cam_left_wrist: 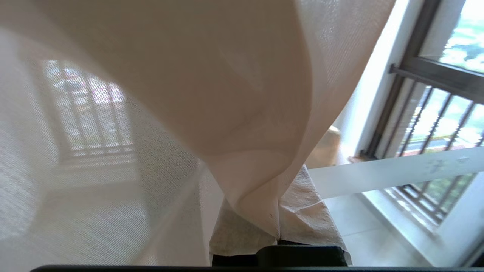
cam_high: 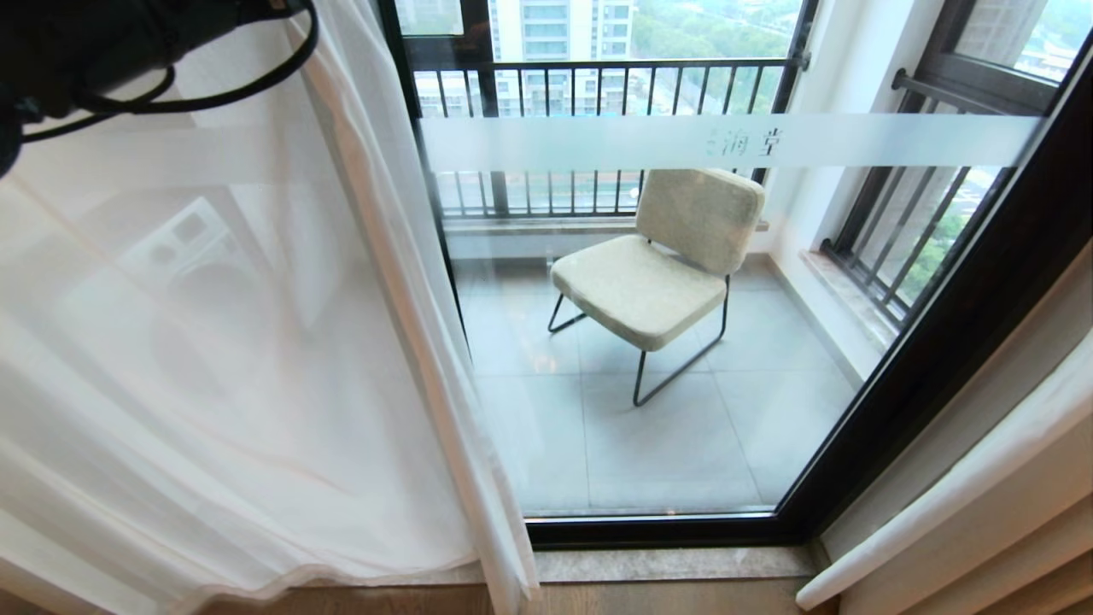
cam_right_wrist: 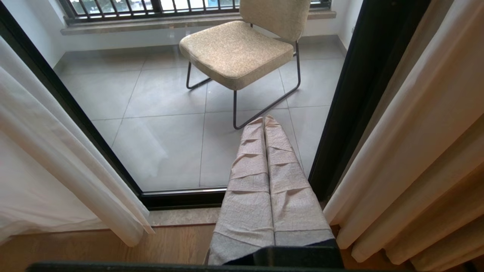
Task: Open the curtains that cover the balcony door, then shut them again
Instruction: Close the inner curtains on both sides
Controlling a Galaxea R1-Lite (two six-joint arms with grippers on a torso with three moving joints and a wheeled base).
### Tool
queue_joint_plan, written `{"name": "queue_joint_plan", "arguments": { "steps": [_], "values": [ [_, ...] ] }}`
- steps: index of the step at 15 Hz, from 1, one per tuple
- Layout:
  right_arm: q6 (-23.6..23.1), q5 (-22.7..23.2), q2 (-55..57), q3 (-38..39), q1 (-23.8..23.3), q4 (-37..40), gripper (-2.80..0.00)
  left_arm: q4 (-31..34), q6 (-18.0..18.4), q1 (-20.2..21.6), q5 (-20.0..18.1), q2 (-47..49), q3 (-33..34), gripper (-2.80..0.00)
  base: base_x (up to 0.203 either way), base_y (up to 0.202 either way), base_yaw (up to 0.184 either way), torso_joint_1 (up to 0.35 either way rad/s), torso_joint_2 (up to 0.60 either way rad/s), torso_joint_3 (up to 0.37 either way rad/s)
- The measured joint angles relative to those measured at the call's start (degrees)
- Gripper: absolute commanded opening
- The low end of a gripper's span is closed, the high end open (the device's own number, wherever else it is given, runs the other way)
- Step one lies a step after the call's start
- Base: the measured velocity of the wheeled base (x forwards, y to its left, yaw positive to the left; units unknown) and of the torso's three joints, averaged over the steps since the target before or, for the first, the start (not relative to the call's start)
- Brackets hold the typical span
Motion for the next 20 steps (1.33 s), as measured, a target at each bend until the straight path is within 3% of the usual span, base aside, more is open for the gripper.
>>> {"name": "queue_joint_plan", "arguments": {
  "steps": [3,4,12,17,20],
  "values": [
    [0.0,0.0,0.0,0.0,0.02,-0.01,-2.8,-0.46,0.02,4.24,-0.16,-3.55,4.75,-2.78,0.0,0.0,0.0,0.0,0.0,0.0],
    [-0.02,0.0,0.0,0.0,0.02,-0.01,-2.8,-0.5,-0.01,5.01,-0.09,-4.5,5.85,0.0,0.0,0.0,0.0,0.0,0.0,0.0],
    [-0.02,0.0,0.0,0.0,0.02,-0.01,-2.8,-0.01,-0.01,5.76,0.39,-12.67,14.94,0.0,0.0,0.0,0.0,0.0,0.0,0.0],
    [-0.02,0.0,0.0,0.0,0.0,-0.01,-2.8,0.97,-0.04,5.81,0.36,-25.22,28.14,0.0,0.0,0.0,0.0,0.0,0.0,0.0],
    [0.0,0.0,0.0,0.0,0.02,-0.01,-2.8,6.74,-0.04,5.79,0.39,-36.57,35.95,0.0,0.0,0.0,0.0,0.0,0.0,0.0]
  ]
}}
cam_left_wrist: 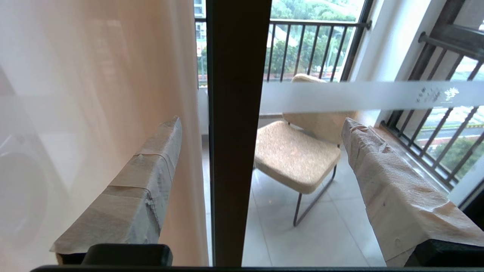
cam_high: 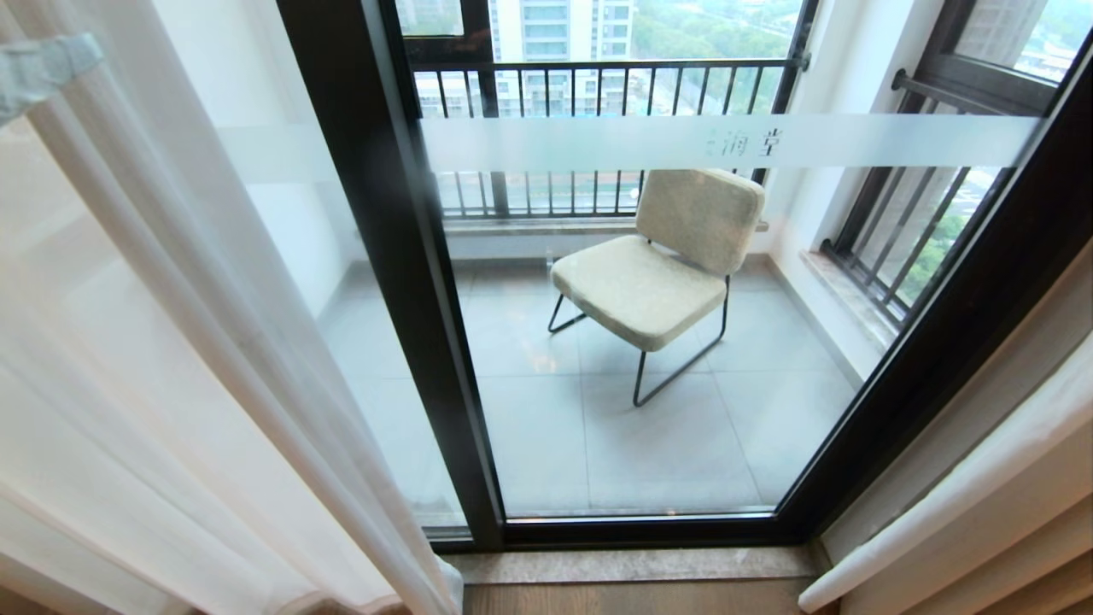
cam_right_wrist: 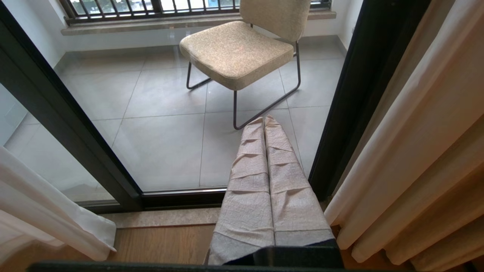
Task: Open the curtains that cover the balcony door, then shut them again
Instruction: Close the inner curtains on both sides
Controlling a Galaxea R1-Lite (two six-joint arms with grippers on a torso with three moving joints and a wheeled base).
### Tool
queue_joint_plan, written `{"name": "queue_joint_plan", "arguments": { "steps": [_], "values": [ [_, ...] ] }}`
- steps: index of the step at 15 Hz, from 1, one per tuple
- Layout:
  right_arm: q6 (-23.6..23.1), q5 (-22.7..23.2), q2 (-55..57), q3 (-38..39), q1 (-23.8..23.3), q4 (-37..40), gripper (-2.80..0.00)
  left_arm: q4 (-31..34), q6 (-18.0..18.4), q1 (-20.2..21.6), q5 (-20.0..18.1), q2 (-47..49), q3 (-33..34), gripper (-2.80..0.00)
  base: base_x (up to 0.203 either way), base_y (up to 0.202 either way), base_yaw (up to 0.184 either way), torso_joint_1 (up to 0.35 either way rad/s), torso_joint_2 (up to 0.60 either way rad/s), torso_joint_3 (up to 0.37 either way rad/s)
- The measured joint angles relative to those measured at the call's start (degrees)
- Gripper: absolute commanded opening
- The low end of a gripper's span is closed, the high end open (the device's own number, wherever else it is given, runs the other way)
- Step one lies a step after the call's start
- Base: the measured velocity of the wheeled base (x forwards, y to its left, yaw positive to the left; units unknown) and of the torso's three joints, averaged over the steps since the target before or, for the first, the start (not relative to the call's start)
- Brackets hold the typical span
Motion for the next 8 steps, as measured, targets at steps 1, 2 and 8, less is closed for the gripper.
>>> {"name": "queue_joint_plan", "arguments": {
  "steps": [1,2,8],
  "values": [
    [-0.02,0.0,0.0,0.0,0.0,0.0,-2.8,2.96,0.01,0.02,0.02,-4.19,2.18,0.0,0.0,0.0,0.0,0.0,0.0,0.0],
    [-0.01,0.02,0.0,0.0,0.0,0.01,-2.8,6.12,0.01,0.02,0.05,-8.38,4.11,0.0,0.0,0.0,0.0,0.0,0.0,0.0],
    [-0.02,0.02,0.0,0.0,-0.02,-0.02,-2.8,19.65,0.03,0.24,1.8,-24.09,10.06,-2.8,0.0,0.0,0.0,0.0,0.0,0.0]
  ]
}}
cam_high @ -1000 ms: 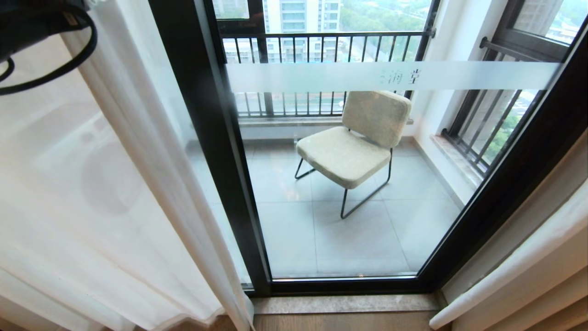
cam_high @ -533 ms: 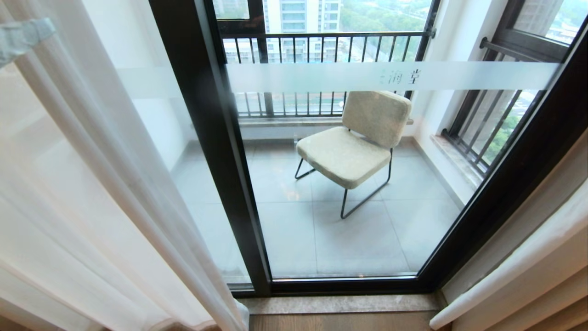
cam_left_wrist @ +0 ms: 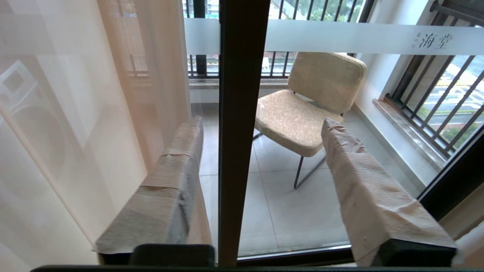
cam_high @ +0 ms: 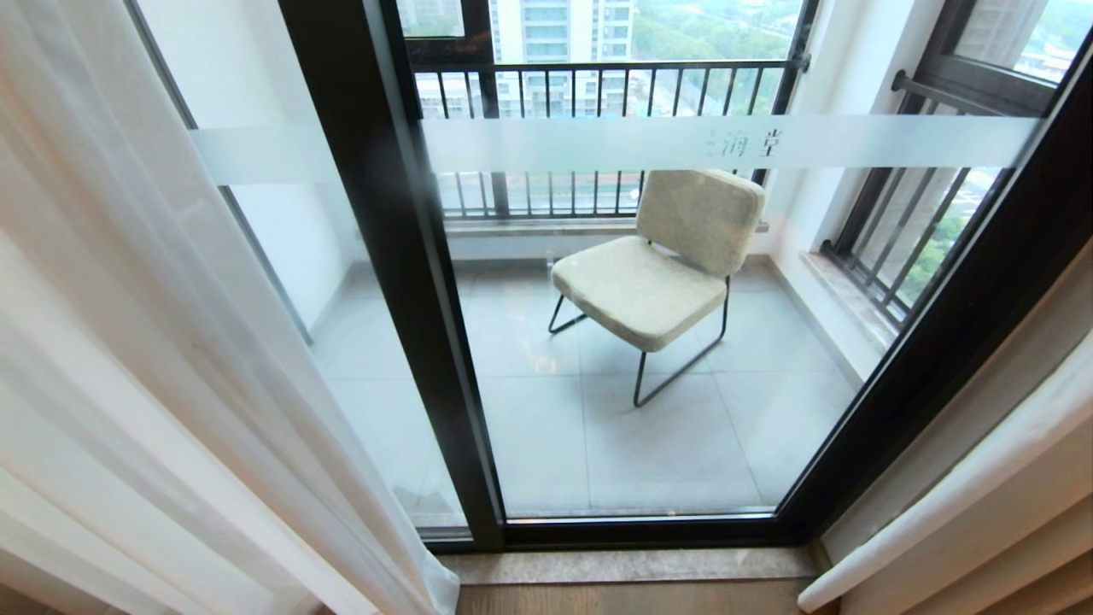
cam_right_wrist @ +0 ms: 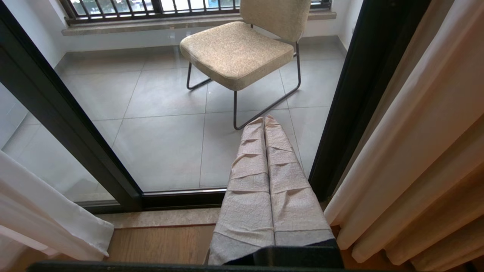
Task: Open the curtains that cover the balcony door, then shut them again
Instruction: Close the inner curtains on both sides
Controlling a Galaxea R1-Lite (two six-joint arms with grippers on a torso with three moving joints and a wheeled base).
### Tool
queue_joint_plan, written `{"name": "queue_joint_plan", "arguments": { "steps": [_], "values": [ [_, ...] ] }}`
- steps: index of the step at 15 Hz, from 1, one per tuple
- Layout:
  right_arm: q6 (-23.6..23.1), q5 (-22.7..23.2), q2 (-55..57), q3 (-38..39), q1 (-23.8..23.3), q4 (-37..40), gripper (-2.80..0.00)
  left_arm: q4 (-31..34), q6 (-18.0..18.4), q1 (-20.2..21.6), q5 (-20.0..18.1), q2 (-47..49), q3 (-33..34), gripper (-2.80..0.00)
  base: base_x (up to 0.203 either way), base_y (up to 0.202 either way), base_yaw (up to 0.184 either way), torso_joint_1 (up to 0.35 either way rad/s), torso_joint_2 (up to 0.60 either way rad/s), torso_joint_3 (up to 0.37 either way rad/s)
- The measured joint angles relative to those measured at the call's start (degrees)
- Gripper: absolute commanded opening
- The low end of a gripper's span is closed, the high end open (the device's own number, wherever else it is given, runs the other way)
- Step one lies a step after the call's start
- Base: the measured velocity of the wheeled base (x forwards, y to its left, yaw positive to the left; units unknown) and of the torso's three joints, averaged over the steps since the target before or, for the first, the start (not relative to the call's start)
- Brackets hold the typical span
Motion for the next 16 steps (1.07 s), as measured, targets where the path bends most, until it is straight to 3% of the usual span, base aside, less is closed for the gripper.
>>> {"name": "queue_joint_plan", "arguments": {
  "steps": [5,9,12,16],
  "values": [
    [0.02,-0.02,0.0,0.0,0.02,0.02,-2.8,0.05,0.14,0.09,3.49,-3.39,2.42,-2.8,0.0,0.0,0.0,0.0,0.0,0.0],
    [0.02,-0.02,0.0,0.0,0.02,0.03,-2.8,0.05,-0.01,0.46,6.35,-7.17,9.09,-2.8,0.0,0.0,0.0,0.0,0.0,0.0],
    [0.0,-0.01,0.0,0.0,0.0,0.01,-2.8,0.01,0.21,5.86,6.23,-11.15,16.86,-2.8,0.0,0.0,0.0,0.0,0.0,0.0],
    [0.0,-0.02,0.0,0.0,0.02,0.03,-2.8,-0.48,4.71,11.79,5.85,-16.57,27.72,-2.8,0.0,0.0,0.0,0.0,0.0,0.0]
  ]
}}
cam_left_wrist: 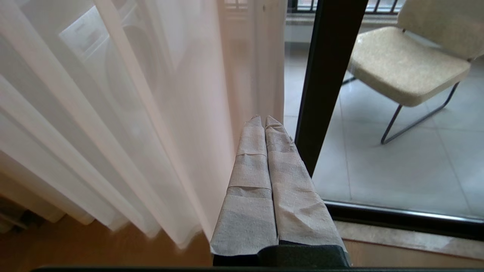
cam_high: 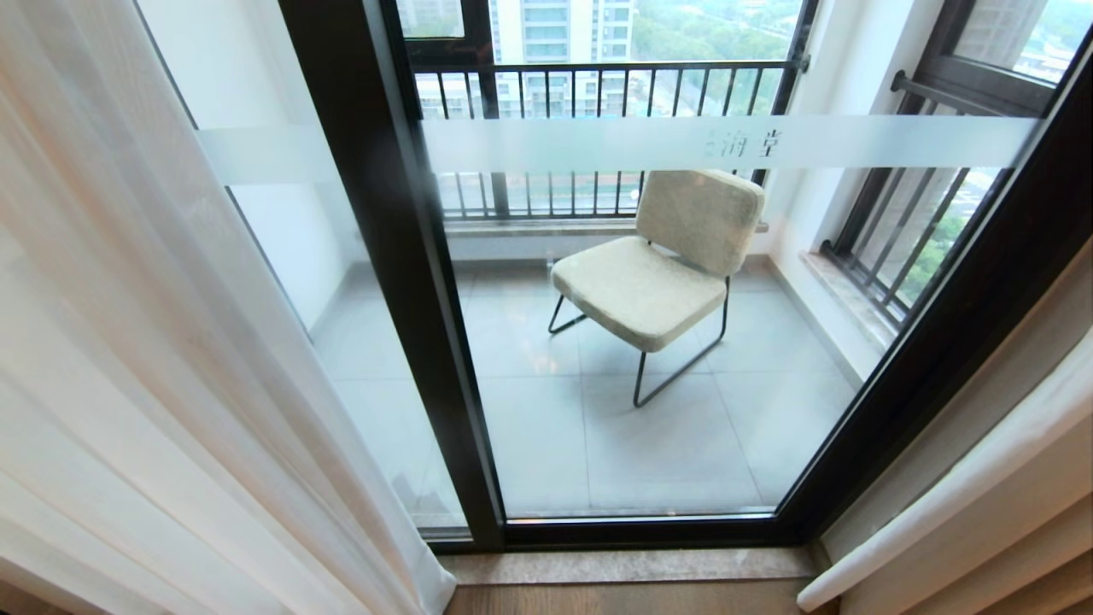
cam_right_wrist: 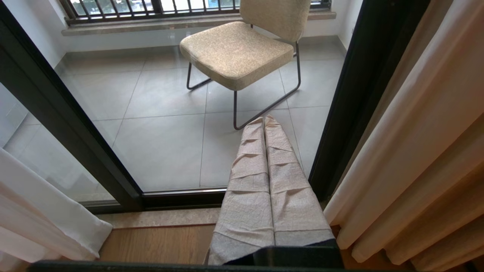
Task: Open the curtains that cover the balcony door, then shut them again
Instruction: Close the inner curtains on both sides
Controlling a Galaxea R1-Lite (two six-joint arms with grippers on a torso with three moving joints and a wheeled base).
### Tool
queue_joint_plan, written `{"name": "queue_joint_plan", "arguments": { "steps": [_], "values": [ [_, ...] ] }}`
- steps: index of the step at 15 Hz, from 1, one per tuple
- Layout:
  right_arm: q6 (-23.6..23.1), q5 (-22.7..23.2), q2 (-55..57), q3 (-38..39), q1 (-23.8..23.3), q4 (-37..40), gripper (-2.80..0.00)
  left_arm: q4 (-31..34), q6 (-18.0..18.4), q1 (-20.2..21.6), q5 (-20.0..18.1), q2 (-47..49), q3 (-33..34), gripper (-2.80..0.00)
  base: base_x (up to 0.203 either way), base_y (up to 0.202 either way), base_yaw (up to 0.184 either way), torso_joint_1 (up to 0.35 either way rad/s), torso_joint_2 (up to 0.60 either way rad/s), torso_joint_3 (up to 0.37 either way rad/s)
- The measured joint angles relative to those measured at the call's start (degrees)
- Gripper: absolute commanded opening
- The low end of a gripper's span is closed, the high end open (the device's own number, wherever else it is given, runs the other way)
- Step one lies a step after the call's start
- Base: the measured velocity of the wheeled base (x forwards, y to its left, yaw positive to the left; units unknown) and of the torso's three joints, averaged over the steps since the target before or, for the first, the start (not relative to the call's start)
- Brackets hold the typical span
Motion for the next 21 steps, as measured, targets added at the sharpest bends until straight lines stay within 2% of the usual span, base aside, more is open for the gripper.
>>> {"name": "queue_joint_plan", "arguments": {
  "steps": [4,6,7,9,10,14,21],
  "values": [
    [0.0,0.02,0.0,0.0,0.0,-0.01,-2.8,-3.96,1.39,0.63,-4.35,-1.35,9.21,-2.8,0.0,0.0,0.0,0.0,0.0,0.0],
    [0.02,0.0,0.0,0.0,-0.02,0.0,-2.8,-8.82,1.67,0.52,-5.1,-1.57,13.82,-2.8,0.0,0.0,0.0,0.0,0.0,0.0],
    [0.02,0.0,0.0,0.0,-0.02,0.0,-2.8,-9.12,1.56,-0.57,-4.88,-1.86,14.81,-2.8,0.0,0.0,0.0,0.0,0.0,0.0],
    [0.0,0.0,0.0,0.0,-0.02,-0.01,-2.8,-6.96,1.28,-4.53,-4.04,-3.62,15.48,-2.8,0.0,0.0,0.0,0.0,0.0,0.0],
    [0.02,0.0,0.0,0.0,-0.03,-0.01,-2.8,-5.7,1.1,-5.08,-4.11,-5.3,15.56,-2.8,0.0,0.0,0.0,0.0,0.0,0.0],
    [0.0,0.01,0.0,0.0,0.0,-0.03,-2.8,-1.97,0.77,-4.67,-4.91,-14.14,15.74,-2.8,0.0,0.0,0.0,0.0,0.0,0.0],
    [0.02,0.0,0.0,0.0,0.0,-0.01,-2.8,-1.98,0.21,-4.52,-4.94,-16.95,15.77,-2.8,0.0,0.0,0.0,0.0,0.0,0.0]
  ]
}}
